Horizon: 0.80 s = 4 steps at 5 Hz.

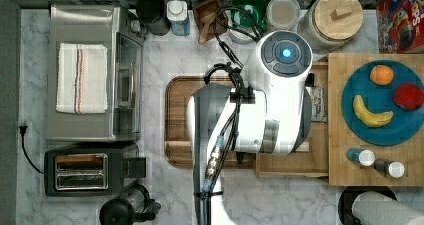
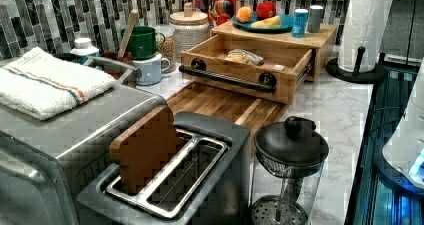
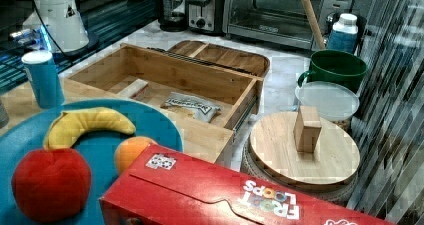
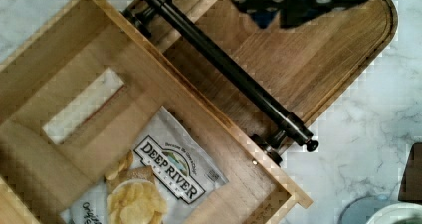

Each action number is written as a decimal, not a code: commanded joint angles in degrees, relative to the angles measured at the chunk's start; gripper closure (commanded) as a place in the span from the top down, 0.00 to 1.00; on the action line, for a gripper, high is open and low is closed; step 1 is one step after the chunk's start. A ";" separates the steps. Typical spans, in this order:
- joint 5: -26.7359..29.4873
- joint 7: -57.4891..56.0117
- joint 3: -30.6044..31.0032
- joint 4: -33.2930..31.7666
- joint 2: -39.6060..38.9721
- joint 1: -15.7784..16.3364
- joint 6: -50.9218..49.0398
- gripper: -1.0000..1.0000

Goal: Close the drawer.

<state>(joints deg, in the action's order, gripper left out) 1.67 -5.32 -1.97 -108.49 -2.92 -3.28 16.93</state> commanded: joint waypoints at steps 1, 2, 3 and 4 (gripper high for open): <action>-2.59 -19.76 3.40 -9.46 5.90 3.42 8.58 1.00; -2.54 -29.93 4.95 -11.75 5.93 4.59 10.91 1.00; -5.30 -31.13 6.83 -13.13 5.06 5.09 13.37 1.00; -5.91 -30.92 7.64 -14.43 3.56 4.99 14.95 0.00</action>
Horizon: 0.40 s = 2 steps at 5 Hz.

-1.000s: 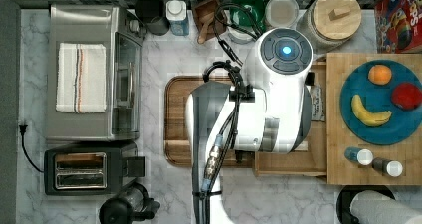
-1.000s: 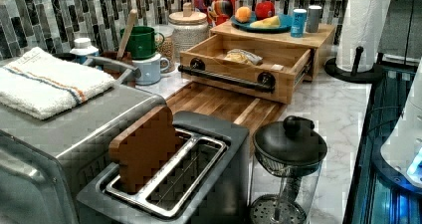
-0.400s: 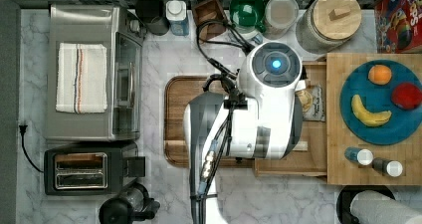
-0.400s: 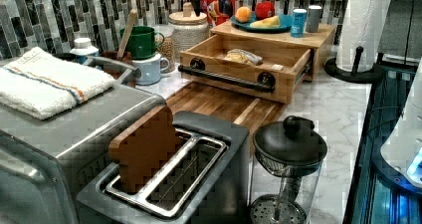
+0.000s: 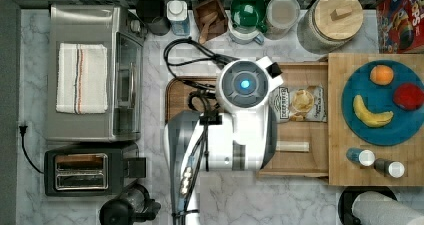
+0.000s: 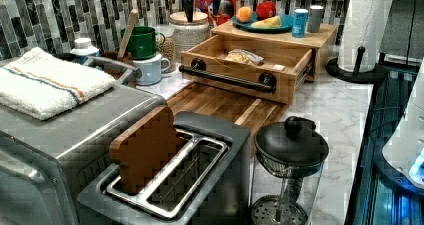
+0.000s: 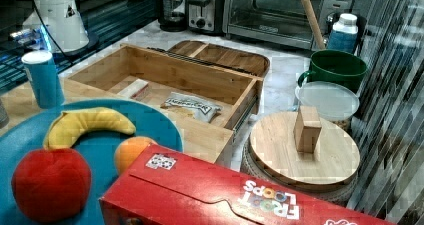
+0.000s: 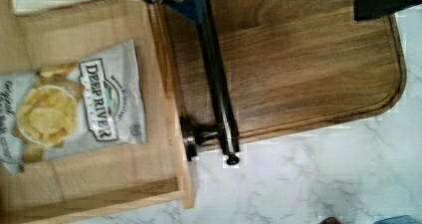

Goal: Close the drawer.

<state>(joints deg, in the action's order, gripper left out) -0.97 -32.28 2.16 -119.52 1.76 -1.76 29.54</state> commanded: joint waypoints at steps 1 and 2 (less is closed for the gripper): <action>-7.40 -1.53 5.10 -5.87 -2.37 2.82 5.66 0.00; -6.17 -3.36 5.72 -7.36 -5.02 0.95 7.75 0.00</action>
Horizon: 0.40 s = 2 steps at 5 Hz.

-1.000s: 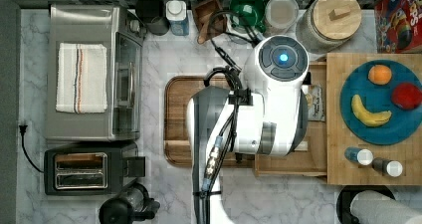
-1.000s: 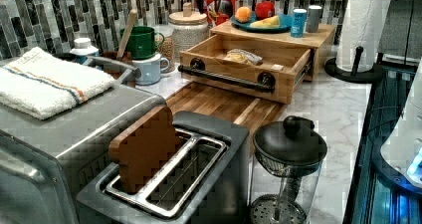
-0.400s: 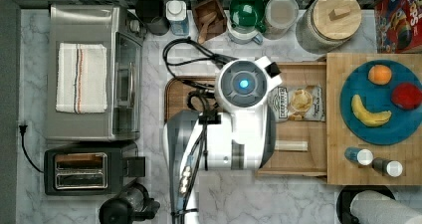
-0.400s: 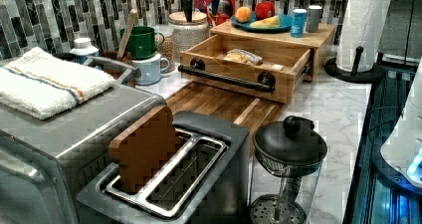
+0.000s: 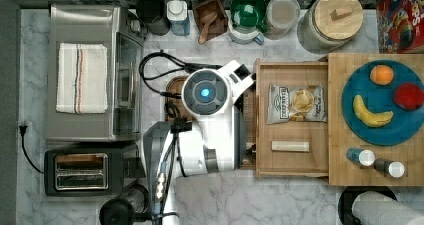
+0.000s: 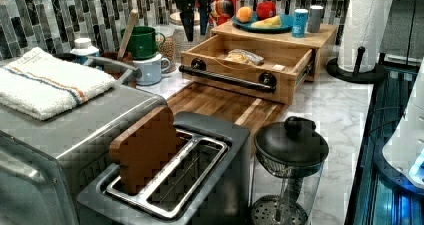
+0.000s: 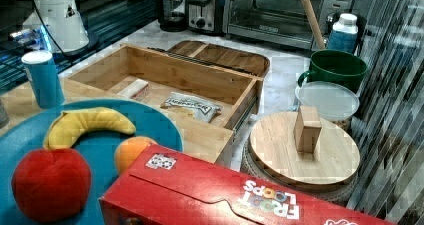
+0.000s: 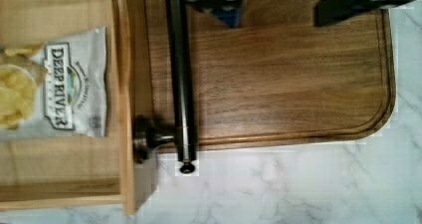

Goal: Close the drawer.

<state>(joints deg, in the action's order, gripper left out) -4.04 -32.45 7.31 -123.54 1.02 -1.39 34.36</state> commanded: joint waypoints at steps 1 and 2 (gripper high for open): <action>-3.23 -4.55 -0.54 -6.36 -6.54 0.43 9.37 0.00; -5.48 -3.58 -1.09 -10.88 -8.31 0.47 19.43 0.00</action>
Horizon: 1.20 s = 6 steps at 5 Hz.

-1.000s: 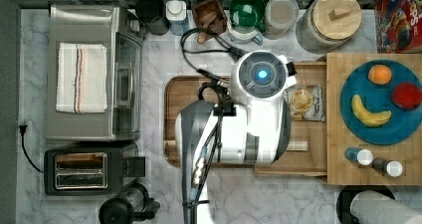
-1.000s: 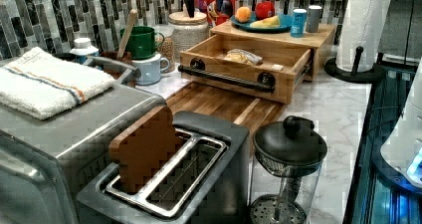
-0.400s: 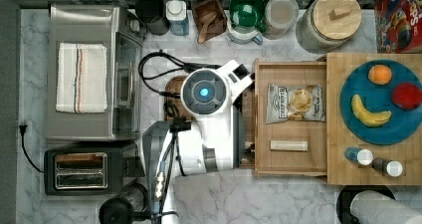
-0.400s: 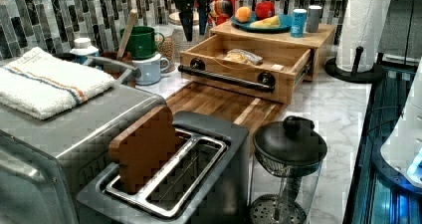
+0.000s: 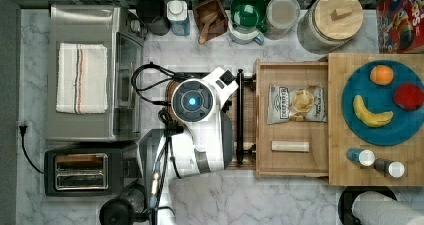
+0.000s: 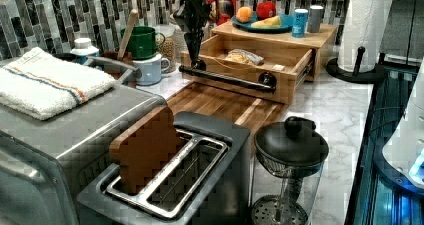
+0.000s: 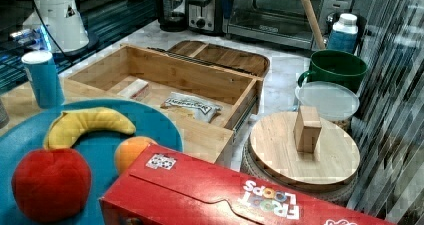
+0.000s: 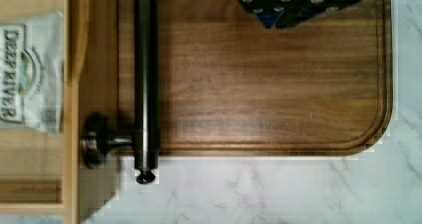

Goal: Close the drawer.

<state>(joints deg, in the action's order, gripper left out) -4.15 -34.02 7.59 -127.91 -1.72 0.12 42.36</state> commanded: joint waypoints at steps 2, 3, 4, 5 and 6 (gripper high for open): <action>-4.52 -6.72 -2.22 -6.42 -5.04 -1.67 8.87 0.00; -3.39 -9.11 -2.14 -6.24 -4.07 -3.07 7.80 0.00; -5.45 -10.08 -2.93 -6.41 -3.67 -4.12 9.78 0.00; -3.95 -16.27 -4.78 -4.83 -4.84 -5.91 10.68 0.00; -3.81 -18.70 -5.98 -4.60 -5.09 -7.59 11.52 0.00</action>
<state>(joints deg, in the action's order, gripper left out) -7.39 -49.99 2.57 -137.87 -7.85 -4.59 52.12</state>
